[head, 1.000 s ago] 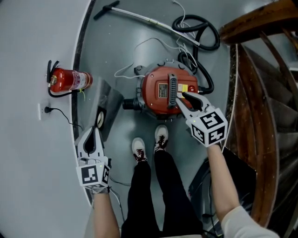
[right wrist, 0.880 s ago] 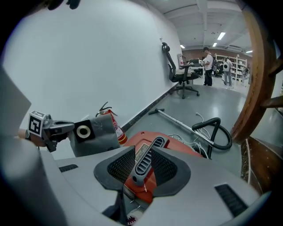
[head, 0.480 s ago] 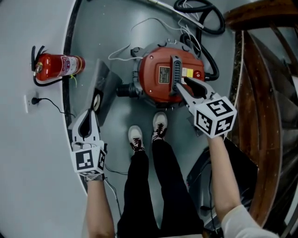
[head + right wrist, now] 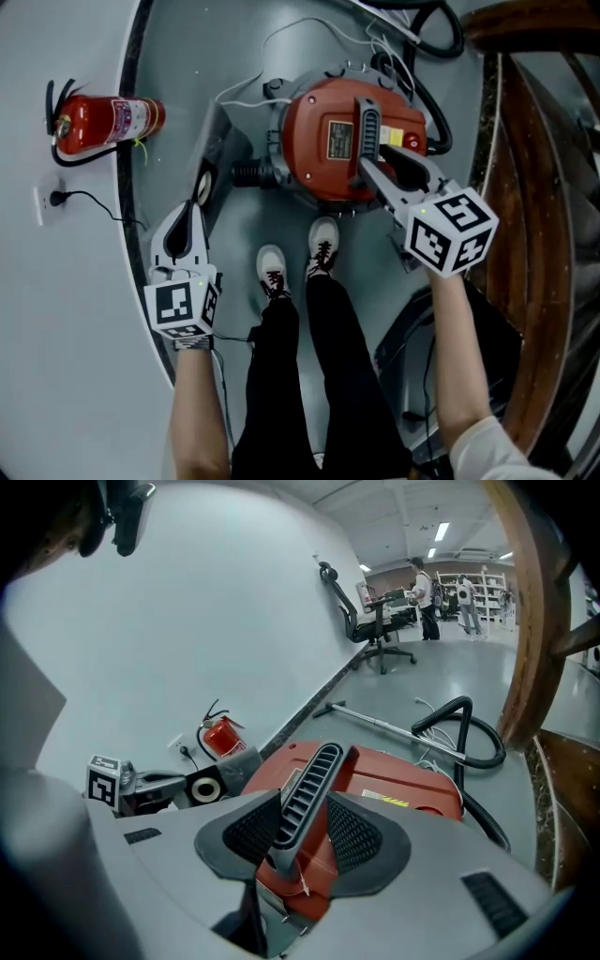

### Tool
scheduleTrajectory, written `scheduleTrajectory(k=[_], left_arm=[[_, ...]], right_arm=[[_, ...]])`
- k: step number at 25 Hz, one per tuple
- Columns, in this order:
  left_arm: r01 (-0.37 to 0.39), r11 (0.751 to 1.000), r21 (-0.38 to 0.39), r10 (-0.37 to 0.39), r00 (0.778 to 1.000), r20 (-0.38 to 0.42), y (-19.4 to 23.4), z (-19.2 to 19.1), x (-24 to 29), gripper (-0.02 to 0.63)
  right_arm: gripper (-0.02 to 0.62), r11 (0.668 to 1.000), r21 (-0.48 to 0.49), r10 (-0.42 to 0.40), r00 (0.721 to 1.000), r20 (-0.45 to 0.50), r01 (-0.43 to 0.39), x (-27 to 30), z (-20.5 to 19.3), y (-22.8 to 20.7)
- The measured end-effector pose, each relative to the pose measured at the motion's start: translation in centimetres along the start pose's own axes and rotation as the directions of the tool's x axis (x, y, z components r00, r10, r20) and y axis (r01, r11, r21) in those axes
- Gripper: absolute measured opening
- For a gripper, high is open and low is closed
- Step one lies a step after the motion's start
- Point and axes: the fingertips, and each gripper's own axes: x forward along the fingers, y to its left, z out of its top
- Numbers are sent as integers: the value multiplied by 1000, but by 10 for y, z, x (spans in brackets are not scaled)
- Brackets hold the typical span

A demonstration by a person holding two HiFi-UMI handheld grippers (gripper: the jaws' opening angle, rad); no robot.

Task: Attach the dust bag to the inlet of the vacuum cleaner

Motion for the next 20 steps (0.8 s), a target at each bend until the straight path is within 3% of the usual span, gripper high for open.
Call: scheduleTrajectory(k=[9,20], left_arm=[[2,999,-42,-3,1000,-22,-17,-18,30,8],[38,993,-109,-39,999,-5,-31,-13,40,8]], right_arm=[[150,1000,-3,3,1000,1,-3,1,1,1],[153,1000,22,3,1000,7,-3,1,0,1]])
